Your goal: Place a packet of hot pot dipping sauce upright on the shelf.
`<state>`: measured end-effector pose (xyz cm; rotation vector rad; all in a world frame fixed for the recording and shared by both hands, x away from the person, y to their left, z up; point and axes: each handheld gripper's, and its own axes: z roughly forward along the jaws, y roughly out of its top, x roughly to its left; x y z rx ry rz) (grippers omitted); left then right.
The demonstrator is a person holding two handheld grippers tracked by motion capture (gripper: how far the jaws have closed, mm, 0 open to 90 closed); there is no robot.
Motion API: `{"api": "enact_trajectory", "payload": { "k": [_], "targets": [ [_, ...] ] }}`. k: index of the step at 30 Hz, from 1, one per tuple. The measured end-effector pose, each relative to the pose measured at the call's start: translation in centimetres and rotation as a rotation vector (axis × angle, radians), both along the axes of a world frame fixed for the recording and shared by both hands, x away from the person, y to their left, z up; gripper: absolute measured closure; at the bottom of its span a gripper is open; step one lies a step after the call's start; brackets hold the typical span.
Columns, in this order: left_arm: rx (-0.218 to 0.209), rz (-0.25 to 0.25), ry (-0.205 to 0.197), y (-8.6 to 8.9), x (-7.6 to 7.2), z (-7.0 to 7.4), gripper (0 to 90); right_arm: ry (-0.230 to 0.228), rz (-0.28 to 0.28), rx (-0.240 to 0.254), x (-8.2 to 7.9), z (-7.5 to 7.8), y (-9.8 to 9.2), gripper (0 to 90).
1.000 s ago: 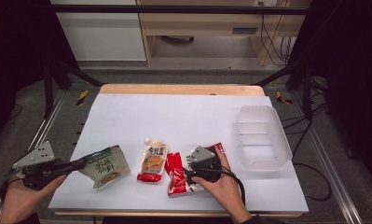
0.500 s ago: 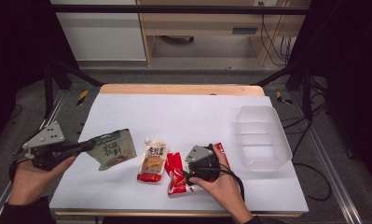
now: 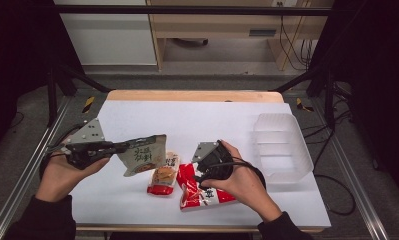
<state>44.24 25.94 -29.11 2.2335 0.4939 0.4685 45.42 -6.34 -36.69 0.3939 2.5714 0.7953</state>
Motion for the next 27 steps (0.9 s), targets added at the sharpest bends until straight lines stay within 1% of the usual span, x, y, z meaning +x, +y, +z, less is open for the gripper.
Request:
{"api": "enact_trajectory", "payload": {
  "k": [1,2,3,4,6,7,9,11,14,15,17,18,19,20,23,25,27],
  "targets": [
    [-0.004,-0.006,0.002,-0.3,0.0,0.0,90.0,-0.014,0.03,-0.01,-0.1,0.6,0.0,20.3],
    [-0.005,-0.014,0.003,-0.6,0.1,0.1,90.0,-0.014,0.03,-0.01,-0.1,0.6,0.0,20.3],
    [-0.007,-0.021,0.003,-1.0,0.0,0.1,90.0,-0.005,0.036,-0.032,0.1,1.4,-0.1,22.8],
    [-0.002,-0.025,0.0,-1.4,0.0,0.1,90.0,-0.005,0.036,-0.032,0.1,1.4,-0.1,22.8],
    [0.005,-0.042,-0.003,-2.2,-0.3,0.2,90.0,-0.027,0.045,-0.038,0.2,2.3,-0.3,24.4],
    [0.007,-0.048,-0.005,-2.6,-0.3,0.3,90.0,-0.032,0.044,-0.04,0.3,2.9,-0.4,24.6],
    [0.013,-0.059,-0.007,-3.2,-0.3,0.3,90.0,-0.028,0.039,-0.053,0.5,3.8,-0.6,24.2],
    [0.022,-0.07,-0.009,-3.9,-0.3,0.4,90.0,-0.038,0.039,-0.059,0.5,4.8,-0.7,24.3],
    [0.03,-0.092,-0.007,-5.1,-0.2,0.3,90.0,-0.046,0.039,-0.065,0.6,6.2,-0.8,22.1],
    [0.031,-0.099,-0.006,-5.3,-0.2,0.2,90.0,-0.037,0.046,-0.069,0.7,6.6,-0.8,22.5],
    [0.041,-0.118,-0.001,-6.3,0.2,-0.2,90.0,-0.037,0.057,-0.081,0.8,7.1,-0.8,23.8],
    [0.041,-0.118,-0.001,-6.3,0.2,-0.2,90.0,-0.037,0.057,-0.081,0.8,7.1,-0.8,23.8],
    [0.043,-0.124,0.0,-6.5,0.3,-0.3,90.0,-0.027,0.07,-0.087,0.8,7.3,-0.7,26.4],
    [0.042,-0.128,0.003,-6.8,0.4,-0.5,90.0,-0.027,0.07,-0.087,0.8,7.3,-0.7,26.4],
    [0.045,-0.14,0.007,-7.5,0.7,-0.8,90.0,-0.011,0.093,-0.097,0.6,7.4,-0.5,30.4],
    [0.049,-0.147,0.011,-8.0,0.9,-1.0,90.0,-0.01,0.102,-0.103,0.6,7.4,-0.3,31.8],
    [0.049,-0.147,0.011,-8.1,1.0,-1.1,90.0,-0.011,0.108,-0.11,0.7,7.3,-0.2,32.8]
  ]
}}
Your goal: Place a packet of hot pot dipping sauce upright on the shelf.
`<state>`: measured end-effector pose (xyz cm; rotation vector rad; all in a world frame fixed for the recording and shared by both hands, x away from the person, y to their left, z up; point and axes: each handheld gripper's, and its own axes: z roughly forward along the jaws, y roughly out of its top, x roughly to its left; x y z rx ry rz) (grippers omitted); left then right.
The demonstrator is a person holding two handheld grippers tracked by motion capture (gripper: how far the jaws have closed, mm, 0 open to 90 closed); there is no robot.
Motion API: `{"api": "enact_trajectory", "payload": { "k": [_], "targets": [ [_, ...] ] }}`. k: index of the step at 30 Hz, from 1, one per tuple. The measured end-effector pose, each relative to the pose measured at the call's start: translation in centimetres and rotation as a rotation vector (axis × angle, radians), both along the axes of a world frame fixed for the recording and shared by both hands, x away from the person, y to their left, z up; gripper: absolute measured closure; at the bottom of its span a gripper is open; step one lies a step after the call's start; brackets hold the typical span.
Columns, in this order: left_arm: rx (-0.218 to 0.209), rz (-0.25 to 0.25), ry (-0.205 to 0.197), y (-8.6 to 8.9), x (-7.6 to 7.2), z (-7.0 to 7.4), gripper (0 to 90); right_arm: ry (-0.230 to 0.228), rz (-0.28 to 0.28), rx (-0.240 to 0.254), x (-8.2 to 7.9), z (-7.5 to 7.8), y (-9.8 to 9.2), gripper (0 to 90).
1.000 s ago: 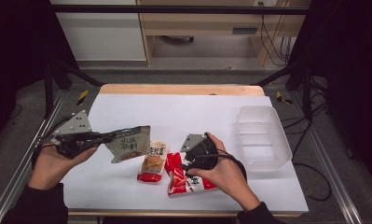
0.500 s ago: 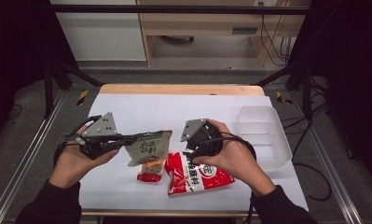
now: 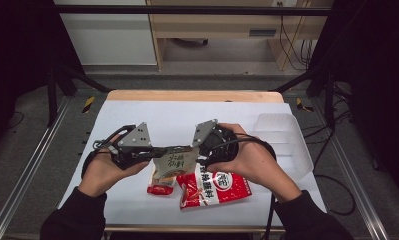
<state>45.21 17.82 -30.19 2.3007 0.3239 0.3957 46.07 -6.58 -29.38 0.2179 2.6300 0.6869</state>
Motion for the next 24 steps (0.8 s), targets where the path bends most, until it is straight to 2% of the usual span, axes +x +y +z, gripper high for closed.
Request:
{"api": "enact_trajectory", "payload": {
  "k": [4,8,9,12,14,16,17,18,20,24],
  "targets": [
    [-0.005,-0.013,0.002,-0.4,0.0,0.0,90.0,0.0,0.002,-0.005,0.2,-0.1,0.1,34.6],
    [-0.004,-0.02,0.002,-0.7,-0.1,0.0,90.0,0.01,0.018,-0.001,0.3,-0.1,0.4,40.9],
    [-0.007,-0.02,0.002,-0.8,-0.1,0.0,90.0,0.014,0.038,-0.009,0.2,-0.2,0.7,47.3],
    [-0.012,-0.028,0.001,-1.0,-0.1,0.0,90.0,0.016,0.061,-0.032,0.0,-0.5,1.3,55.7],
    [-0.012,-0.03,0.002,-1.2,-0.2,0.0,90.0,0.011,0.07,-0.044,0.0,-0.6,1.4,58.2],
    [-0.012,-0.033,0.002,-1.3,-0.2,0.0,90.0,0.011,0.073,-0.072,0.0,-0.9,1.8,68.6],
    [-0.013,-0.033,0.002,-1.3,-0.2,0.0,90.0,0.011,0.073,-0.072,0.0,-0.9,1.8,68.6],
    [-0.015,-0.034,0.002,-1.3,-0.3,0.0,90.0,0.006,0.074,-0.074,0.0,-0.9,1.9,76.6],
    [-0.015,-0.035,0.002,-1.2,-0.3,0.0,90.0,0.002,0.069,-0.066,0.0,-0.9,1.8,83.6],
    [-0.03,-0.036,0.011,-1.1,-0.2,-0.1,90.0,0.005,0.062,-0.058,0.1,-0.7,1.8,88.6]
  ]
}}
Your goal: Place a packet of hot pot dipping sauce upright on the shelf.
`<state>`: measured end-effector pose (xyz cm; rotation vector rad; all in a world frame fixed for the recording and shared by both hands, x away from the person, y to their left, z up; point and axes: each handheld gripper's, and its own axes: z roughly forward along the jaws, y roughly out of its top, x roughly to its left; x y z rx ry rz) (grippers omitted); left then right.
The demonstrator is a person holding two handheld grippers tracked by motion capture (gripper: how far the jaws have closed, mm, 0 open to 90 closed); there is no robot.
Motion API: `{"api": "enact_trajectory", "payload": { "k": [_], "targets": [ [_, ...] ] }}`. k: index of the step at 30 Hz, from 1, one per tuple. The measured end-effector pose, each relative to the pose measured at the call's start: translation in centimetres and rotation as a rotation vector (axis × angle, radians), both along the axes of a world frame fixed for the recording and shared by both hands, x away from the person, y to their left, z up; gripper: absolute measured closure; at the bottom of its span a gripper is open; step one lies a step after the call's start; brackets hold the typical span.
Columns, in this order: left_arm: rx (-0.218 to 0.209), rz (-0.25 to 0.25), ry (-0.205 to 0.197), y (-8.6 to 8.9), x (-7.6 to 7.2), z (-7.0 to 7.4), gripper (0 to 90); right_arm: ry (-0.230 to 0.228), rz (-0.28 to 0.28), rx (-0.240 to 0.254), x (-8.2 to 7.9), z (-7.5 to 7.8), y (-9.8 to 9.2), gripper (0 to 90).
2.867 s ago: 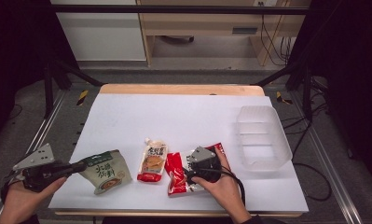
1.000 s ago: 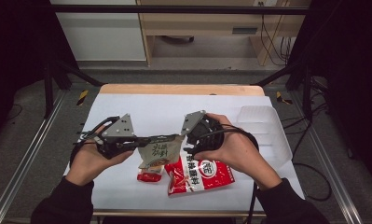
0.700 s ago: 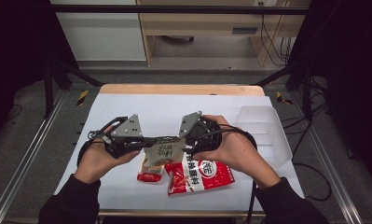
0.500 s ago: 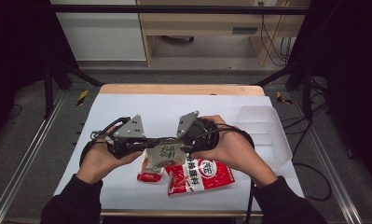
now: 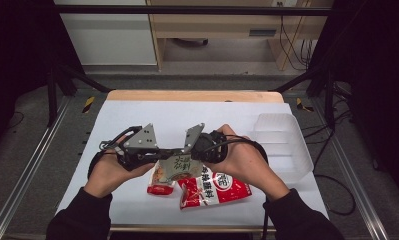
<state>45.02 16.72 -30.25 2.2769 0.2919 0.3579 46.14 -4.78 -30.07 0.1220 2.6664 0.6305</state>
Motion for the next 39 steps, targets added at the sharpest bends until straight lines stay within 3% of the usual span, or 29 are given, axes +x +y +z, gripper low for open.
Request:
{"api": "enact_trajectory", "payload": {
  "k": [6,10,12,13,14,15,19,22,23,24,25,28,29,32,37,39],
  "targets": [
    [-0.042,0.028,0.012,0.4,0.4,-0.3,90.0,-0.013,-0.003,-0.026,0.1,0.6,0.4,90.0],
    [-0.077,0.053,0.015,0.6,0.6,-0.8,85.2,-0.022,-0.013,-0.04,0.3,0.9,0.6,90.0],
    [-0.089,0.07,0.005,0.7,0.6,-1.1,71.2,-0.026,-0.018,-0.058,0.6,1.1,0.6,90.0],
    [-0.094,0.077,0.001,0.9,0.6,-1.2,71.2,-0.026,-0.018,-0.058,0.6,1.1,0.6,90.0],
    [-0.103,0.084,0.0,0.9,0.6,-1.4,60.0,-0.036,-0.026,-0.074,0.8,1.3,0.5,90.0],
    [-0.116,0.093,-0.003,1.0,0.5,-1.5,54.8,-0.035,-0.033,-0.083,1.0,1.4,0.4,90.0],
    [-0.115,0.132,-0.025,1.4,0.2,-2.3,38.7,-0.042,-0.053,-0.081,1.6,1.7,-0.2,90.0],
    [-0.101,0.188,-0.034,2.4,-0.1,-4.1,31.0,-0.048,-0.068,-0.082,2.1,2.0,-0.9,90.0],
    [-0.101,0.188,-0.034,2.4,-0.1,-4.1,29.4,-0.048,-0.068,-0.082,2.1,2.0,-0.9,90.0],
    [-0.108,0.216,-0.019,3.1,-0.2,-5.2,27.3,-0.053,-0.075,-0.087,2.5,2.2,-1.3,90.0],
    [-0.108,0.216,-0.019,3.1,-0.2,-5.2,25.5,-0.055,-0.084,-0.09,2.6,2.3,-1.5,90.0],
    [-0.081,0.261,0.007,4.5,-0.2,-7.5,19.3,-0.053,-0.095,-0.097,3.1,2.4,-2.2,90.0],
    [-0.081,0.261,0.007,4.5,-0.2,-7.5,18.4,-0.053,-0.095,-0.097,3.1,2.4,-2.2,90.0],
    [-0.093,0.318,0.032,6.0,-0.1,-9.5,14.1,-0.052,-0.111,-0.092,3.8,2.8,-3.2,90.0],
    [-0.084,0.369,0.039,7.6,0.1,-10.9,9.4,-0.07,-0.126,-0.084,4.3,3.4,-4.2,90.0],
    [-0.114,0.414,0.026,8.6,0.1,-11.1,8.1,-0.088,-0.136,-0.072,4.5,3.8,-4.8,90.0]
  ]
}}
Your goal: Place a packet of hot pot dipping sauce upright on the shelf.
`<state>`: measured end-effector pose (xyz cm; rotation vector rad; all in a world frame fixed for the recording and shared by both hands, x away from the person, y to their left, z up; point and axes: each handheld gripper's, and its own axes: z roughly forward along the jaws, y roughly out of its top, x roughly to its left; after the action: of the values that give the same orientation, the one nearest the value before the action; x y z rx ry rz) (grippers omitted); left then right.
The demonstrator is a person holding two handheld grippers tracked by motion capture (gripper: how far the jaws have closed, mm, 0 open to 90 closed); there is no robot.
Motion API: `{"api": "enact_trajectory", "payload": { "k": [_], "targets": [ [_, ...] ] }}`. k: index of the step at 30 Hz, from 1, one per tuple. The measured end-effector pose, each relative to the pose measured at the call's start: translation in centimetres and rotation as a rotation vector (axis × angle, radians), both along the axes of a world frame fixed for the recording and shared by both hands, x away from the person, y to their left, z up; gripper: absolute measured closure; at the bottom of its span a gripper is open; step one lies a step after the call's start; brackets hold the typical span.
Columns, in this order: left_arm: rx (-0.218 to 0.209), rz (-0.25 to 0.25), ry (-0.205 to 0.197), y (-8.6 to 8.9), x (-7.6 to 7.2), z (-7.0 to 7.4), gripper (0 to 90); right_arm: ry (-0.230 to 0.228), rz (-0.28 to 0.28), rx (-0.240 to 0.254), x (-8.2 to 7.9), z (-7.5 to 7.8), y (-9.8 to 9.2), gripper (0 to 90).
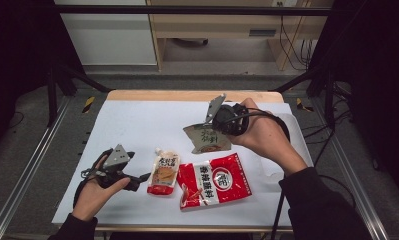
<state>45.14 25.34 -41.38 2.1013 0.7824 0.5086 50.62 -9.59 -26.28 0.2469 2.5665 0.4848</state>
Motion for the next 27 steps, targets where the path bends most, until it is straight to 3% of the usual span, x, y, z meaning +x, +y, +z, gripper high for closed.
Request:
{"api": "enact_trajectory", "payload": {
  "k": [2,8,16,23,27],
  "targets": [
    [-0.051,0.032,-0.003,1.1,0.0,-0.4,7.9,-0.018,-0.01,0.016,0.2,0.4,-0.6,90.0],
    [-0.103,0.123,0.024,3.6,-0.1,-1.9,5.0,-0.081,-0.043,0.069,0.8,1.5,-2.5,90.0],
    [-0.053,0.175,0.027,4.4,-0.5,-2.8,5.3,-0.138,-0.069,0.11,1.2,2.1,-4.4,90.0],
    [-0.071,0.231,0.012,4.6,-0.4,-2.8,5.9,-0.226,-0.126,0.157,1.2,2.9,-6.9,90.0],
    [-0.074,0.244,0.009,5.0,-0.3,-2.8,5.9,-0.243,-0.144,0.172,1.3,3.4,-7.9,90.0]
  ]
}}
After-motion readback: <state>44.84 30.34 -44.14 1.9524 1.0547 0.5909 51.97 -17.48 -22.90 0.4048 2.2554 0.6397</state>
